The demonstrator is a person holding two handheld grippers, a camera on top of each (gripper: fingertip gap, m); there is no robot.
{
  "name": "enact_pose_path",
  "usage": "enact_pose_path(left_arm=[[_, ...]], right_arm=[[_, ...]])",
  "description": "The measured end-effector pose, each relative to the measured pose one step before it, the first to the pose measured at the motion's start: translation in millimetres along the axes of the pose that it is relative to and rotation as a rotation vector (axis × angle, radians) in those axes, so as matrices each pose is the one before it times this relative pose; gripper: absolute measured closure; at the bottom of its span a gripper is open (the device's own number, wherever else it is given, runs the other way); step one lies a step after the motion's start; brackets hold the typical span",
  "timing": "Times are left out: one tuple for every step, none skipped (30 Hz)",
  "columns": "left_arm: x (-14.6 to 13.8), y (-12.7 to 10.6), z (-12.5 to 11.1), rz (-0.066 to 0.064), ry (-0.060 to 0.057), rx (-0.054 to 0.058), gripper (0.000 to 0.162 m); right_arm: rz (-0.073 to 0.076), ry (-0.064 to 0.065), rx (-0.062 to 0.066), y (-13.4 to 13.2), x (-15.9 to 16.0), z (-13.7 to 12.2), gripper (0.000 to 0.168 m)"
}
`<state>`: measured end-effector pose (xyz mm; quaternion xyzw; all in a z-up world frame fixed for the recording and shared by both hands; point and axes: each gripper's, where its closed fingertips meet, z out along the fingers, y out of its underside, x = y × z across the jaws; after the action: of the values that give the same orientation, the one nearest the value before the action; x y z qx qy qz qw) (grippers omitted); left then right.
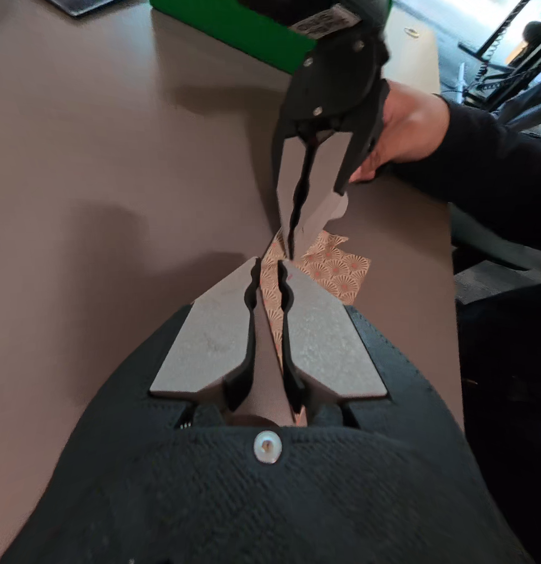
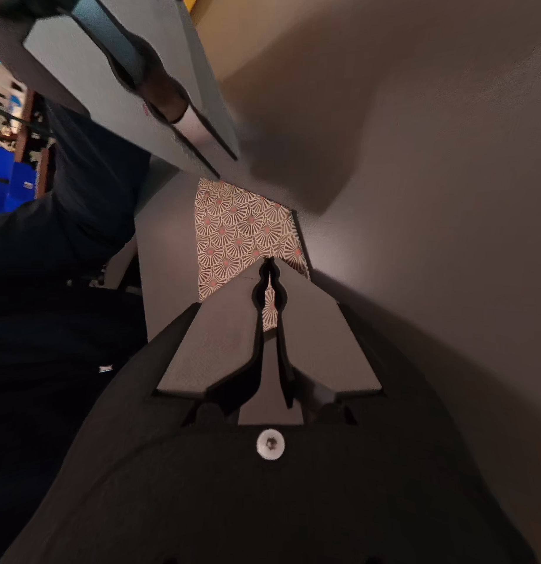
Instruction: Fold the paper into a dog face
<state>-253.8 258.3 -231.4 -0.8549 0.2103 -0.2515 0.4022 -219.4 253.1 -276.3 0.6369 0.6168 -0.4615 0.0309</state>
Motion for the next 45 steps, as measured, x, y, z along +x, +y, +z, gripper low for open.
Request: enact_pose_path(left_arm=[[-3.92,5.93,-2.63,-0.002,-0.0216,-0.0219,0.153],[-2.4,8.45,-1.08,0.0115,-0.0149,-0.0373,0.153],[0.96,8.0,0.15,0.0109,0.003,-0.037,0.153],[3.73,5.54,0.51,0.0074,0.0174,-0.0263,0.152],[4.78,2.76,0.75,0.007,0.0214,-0.014,0.152],[3.77,0.68,0.72,0.0057,0.0137,-0.004,0.152],[1.91,0.43,1.01,0.002,0.0033,-0.0051,0.151],[1.42,1.78,1.65,0.0,0.0031,-0.0133,0.152],[1.88,3.61,2.52,0.0008,0.0076,-0.0218,0.151],[0.83,4.92,3.4,0.002,0.0014,-0.0298,0.149],[-0.63,5.35,4.23,0.0031,-0.0073,-0.0326,0.148],[-0.34,3.58,3.99,0.0057,-0.006,-0.0229,0.151],[0.7,-1.5,1.36,0.0038,-0.0005,0.0052,0.154],[-0.01,-0.6,0.79,0.0035,-0.004,-0.0029,0.155],[-2.95,-0.2,0.75,0.0063,-0.022,-0.0008,0.162],[-1.35,-0.55,0.55,0.015,-0.0121,0.0029,0.162],[0.25,-0.39,0.66,0.0156,-0.0041,0.003,0.162],[0.22,0.04,0.14,0.0191,-0.0059,0.002,0.162],[0.09,0.08,0.06,0.02,-0.0069,0.0018,0.162],[0.1,0.04,0.12,0.0166,-0.005,0.0014,0.162],[0.11,-0.13,0.18,0.0117,-0.0018,0.0025,0.162],[0.36,-0.18,0.21,0.0046,0.0032,0.0048,0.162],[0.28,-0.15,0.17,-0.0025,0.0058,0.0045,0.162],[0.0,0.01,-0.01,-0.0056,0.0067,0.0032,0.162],[0.08,-0.04,0.0,-0.0047,0.0051,0.0022,0.162],[0.0,-0.07,0.04,-0.0006,0.0028,0.0013,0.162],[0.0,0.02,0.0,0.0039,0.0005,0.0004,0.162],[-0.04,0.15,-0.2,0.0052,-0.0014,-0.0019,0.162],[-0.58,0.56,-0.56,0.0,-0.0045,-0.0062,0.162],[-1.8,1.34,-1.57,-0.0086,-0.0102,-0.0116,0.162],[-3.08,2.44,-2.84,-0.0164,-0.0136,-0.013,0.162],[-3.89,3.42,-3.97,-0.0206,-0.0144,-0.01,0.162],[-4.12,4.28,-5.1,-0.0218,-0.0126,-0.0078,0.156],[-2.11,3.4,-5.65,-0.0324,0.0024,0.0031,0.15],[1.54,2.27,-5.84,-0.0396,0.0297,0.0146,0.14],[2.67,0.24,-5.61,-0.0469,0.0386,0.0282,0.13],[2.42,-0.85,-4.76,-0.0519,0.0388,0.0329,0.125],[1.98,-0.48,-3.74,-0.05,0.0372,0.0263,0.119],[0.21,0.84,-2.46,-0.0486,0.0234,0.0121,0.111],[-1.32,2.08,-1.34,-0.0479,0.0086,-0.0018,0.105],[-1.53,3.14,-0.97,-0.0445,0.0037,-0.0118,0.103],[-0.14,1.95,-1.2,-0.04,0.0084,-0.0046,0.107],[0.76,0.1,-1.16,-0.0393,0.0094,0.0091,0.106],[1.51,0.12,-0.65,-0.0338,0.0105,0.0101,0.106],[1.6,0.53,-0.12,-0.0284,0.0053,0.0103,0.106]], right_arm=[[-0.0103,0.0226,0.0074,1.22,-0.04,-1.02,0.168],[-0.0045,0.0177,0.0067,1.28,0.26,-1.22,0.168],[0.001,0.0154,0.0092,1.12,0.63,-1.66,0.168],[0.0025,0.0157,0.0128,1.02,0.96,-1.86,0.168],[0.0039,0.0168,0.0145,1.01,1.16,-2.14,0.168],[0.005,0.0178,0.0136,1.36,1.16,-2.22,0.168],[0.0061,0.0199,0.0134,1.47,1.3,-2.6,0.168],[0.0071,0.0219,0.0135,1.57,1.36,-2.76,0.168],[0.0054,0.0237,0.0124,1.76,1.59,-2.94,0.168],[0.0058,0.0255,0.0121,1.65,1.82,-3.16,0.168],[0.0068,0.0259,0.0119,1.5,1.91,-2.95,0.168],[0.0041,0.0235,0.0094,1.5,1.55,-2.62,0.168],[-0.0002,0.0177,0.0039,1.94,0.4,-2.04,0.168],[-0.0041,0.0102,-0.0033,2.32,-0.82,-1.48,0.168],[-0.0084,0.0041,-0.0096,2.31,-1.76,-0.98,0.168],[-0.0153,-0.0024,-0.0141,1.59,-2.83,-0.54,0.168],[-0.0264,-0.0129,-0.0134,-0.23,-4.53,-0.54,0.168],[-0.0401,-0.0277,-0.0056,-3.64,-6.57,-0.46,0.168],[-0.0504,-0.0466,-0.0039,-5.86,-8.88,0.29,0.168],[-0.0516,-0.0643,-0.0121,-6.11,-10.47,1.83,0.168],[-0.041,-0.0689,-0.0219,-5.3,-9.03,3.7,0.168],[-0.0182,-0.0512,-0.0394,-2.64,-4.29,5.42,0.168],[0.001,-0.0254,-0.0598,0.46,1.36,6.51,0.168],[-0.0038,-0.009,-0.0607,0.84,3.83,6.62,0.168],[-0.0155,-0.0011,-0.0457,-0.24,4.09,6.35,0.168],[-0.013,-0.0075,-0.0326,-0.75,2.48,5.59,0.168],[-0.0035,-0.022,-0.02,-1.07,0.1,4.89,0.168],[0.0043,-0.023,-0.0089,-1.07,0.12,4.31,0.168],[0.0118,-0.0194,-0.0015,-0.82,1.37,3.11,0.168],[0.0163,-0.0266,0.0114,-1.82,0.54,1.22,0.168],[0.0142,-0.0216,0.018,-1.63,0.96,-0.05,0.168],[0.008,-0.0187,0.0196,-1.08,0.78,-0.26,0.168],[0.0066,-0.0205,0.0198,-0.34,0.2,-0.15,0.168],[0.0114,-0.0188,0.0219,-0.6,0.25,-0.38,0.168],[0.0142,-0.0159,0.0215,-1.12,0.22,-0.87,0.168],[0.0064,-0.0123,0.0135,-0.81,-0.41,-1.17,0.168],[-0.0043,-0.0025,0.0042,-0.26,-0.1,-0.54,0.168],[-0.0079,0.0015,0.0002,0.1,-0.15,-0.1,0.168],[-0.0065,0.0019,-0.0017,0.24,-0.11,-0.03,0.168],[-0.0035,-0.0016,0.0003,0.0,-0.22,0.08,0.168],[-0.0007,-0.0052,0.0046,-0.35,-0.3,-0.28,0.168],[0.0012,-0.0067,0.0073,-0.39,-0.36,-0.41,0.168],[0.0002,-0.0043,0.0063,-0.41,-0.42,-0.33,0.168],[-0.0035,0.0009,0.0034,-0.13,-0.07,-0.14,0.168],[-0.0066,0.0044,0.0018,-0.04,-0.05,-0.02,0.168]])
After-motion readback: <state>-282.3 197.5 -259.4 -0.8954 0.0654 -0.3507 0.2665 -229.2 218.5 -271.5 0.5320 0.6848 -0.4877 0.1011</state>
